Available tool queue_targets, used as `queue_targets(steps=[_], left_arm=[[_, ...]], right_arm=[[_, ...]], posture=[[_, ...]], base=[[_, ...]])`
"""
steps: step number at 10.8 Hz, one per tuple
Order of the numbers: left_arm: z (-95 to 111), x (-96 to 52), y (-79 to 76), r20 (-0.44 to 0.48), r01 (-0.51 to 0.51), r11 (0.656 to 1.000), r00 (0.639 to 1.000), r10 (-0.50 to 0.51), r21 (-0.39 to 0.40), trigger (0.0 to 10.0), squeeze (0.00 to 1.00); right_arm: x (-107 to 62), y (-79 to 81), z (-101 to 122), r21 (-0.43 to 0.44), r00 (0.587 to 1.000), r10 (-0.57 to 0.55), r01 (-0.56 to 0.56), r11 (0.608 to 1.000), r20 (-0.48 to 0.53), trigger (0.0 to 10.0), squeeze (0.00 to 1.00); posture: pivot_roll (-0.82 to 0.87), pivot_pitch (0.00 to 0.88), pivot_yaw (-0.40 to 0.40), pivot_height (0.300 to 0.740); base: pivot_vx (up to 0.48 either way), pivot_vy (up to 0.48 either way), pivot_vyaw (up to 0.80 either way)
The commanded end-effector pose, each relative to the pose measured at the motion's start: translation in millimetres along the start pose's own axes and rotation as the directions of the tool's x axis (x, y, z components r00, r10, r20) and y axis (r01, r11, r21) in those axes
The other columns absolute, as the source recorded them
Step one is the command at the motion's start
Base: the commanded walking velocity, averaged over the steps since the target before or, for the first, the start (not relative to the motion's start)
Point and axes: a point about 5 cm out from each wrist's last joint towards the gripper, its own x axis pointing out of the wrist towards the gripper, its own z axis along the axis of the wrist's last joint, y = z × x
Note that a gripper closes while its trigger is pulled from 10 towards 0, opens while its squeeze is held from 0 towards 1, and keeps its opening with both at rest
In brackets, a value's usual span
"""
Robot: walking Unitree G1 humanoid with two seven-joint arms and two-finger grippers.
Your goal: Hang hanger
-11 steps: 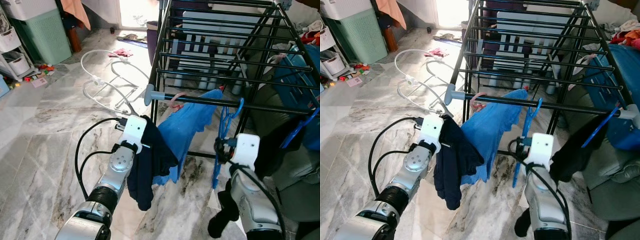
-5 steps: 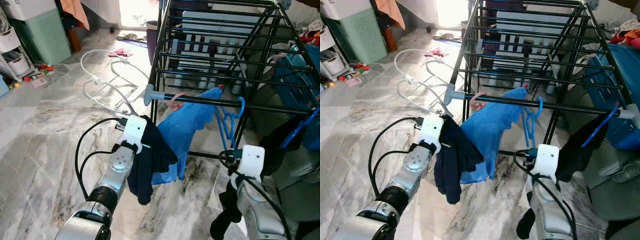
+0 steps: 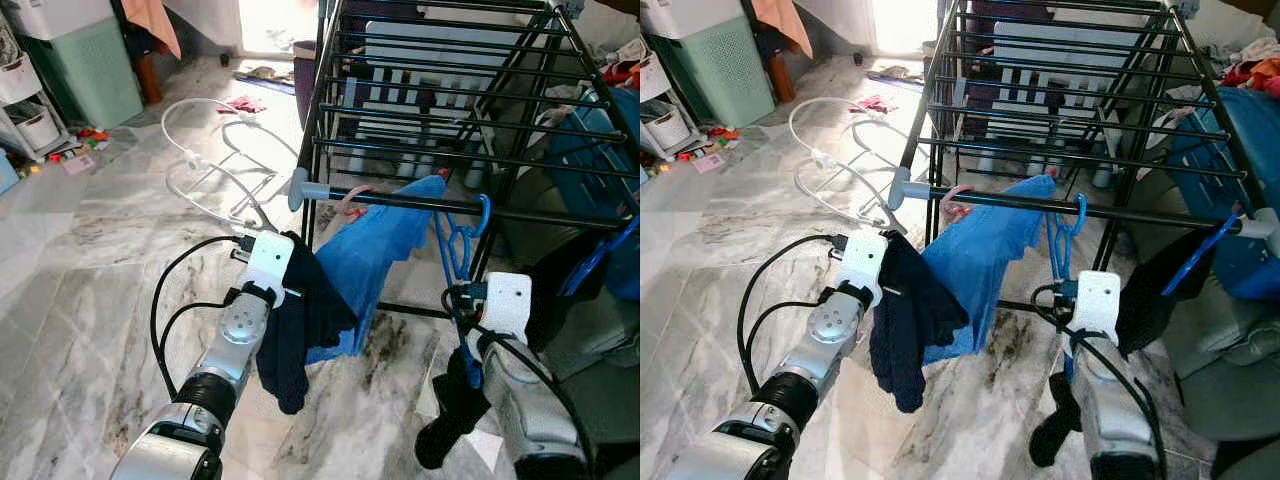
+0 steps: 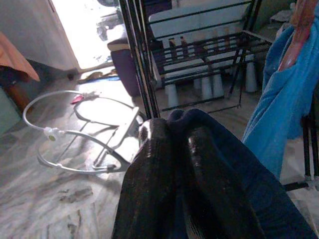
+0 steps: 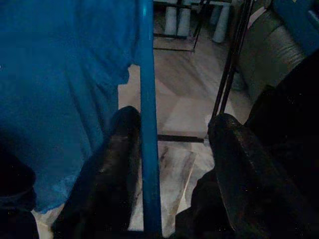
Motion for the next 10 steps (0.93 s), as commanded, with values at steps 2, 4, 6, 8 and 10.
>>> queue_targets(steps=[2,4,6,8,10], left_arm=[[6.9,3.1,-0.8,0.016,-0.001,1.0,1.0,0.001,-0.002,10.0,0.0],[7.8,4.1,-1.6,0.016,0.001,1.0,1.0,0.0,-0.004,10.0,0.0],[5.7,3.0,-0.6,0.006,0.0,1.0,1.0,0.0,-0.002,10.0,0.0],[5.5,3.0,-1.4,0.002,0.001,1.0,1.0,-0.001,-0.001,10.0,0.0],[5.2,2.8,-2.3,0.001,0.001,1.0,1.0,-0.001,-0.002,10.0,0.0]], right_arm=[[5.5,-2.4,-5.0,-0.011,0.999,0.025,-0.026,1.0,-0.038,10.0,0.89],[7.6,-2.0,-6.0,-0.004,0.998,0.034,-0.034,0.999,-0.043,0.0,0.0],[9.4,-0.9,-5.4,-0.004,0.996,0.068,-0.069,0.998,-0.048,0.0,0.0],[13.8,-8.4,1.1,-0.026,0.997,0.064,-0.066,0.997,-0.049,0.0,0.0],[16.5,-12.0,6.6,-0.031,0.998,0.059,-0.06,0.998,-0.038,0.0,0.0]], posture=[[0.1,0.07,-0.032,0.74],[0.1,0.07,-0.031,0.74],[0.09,0.073,-0.027,0.74],[0.09,0.073,-0.029,0.74],[0.09,0.072,-0.03,0.74]], base=[[0.0,0.0,0.0],[0.0,0.0,0.0],[0.0,0.0,0.0],[0.0,0.0,0.0],[0.0,0.0,0.0]])
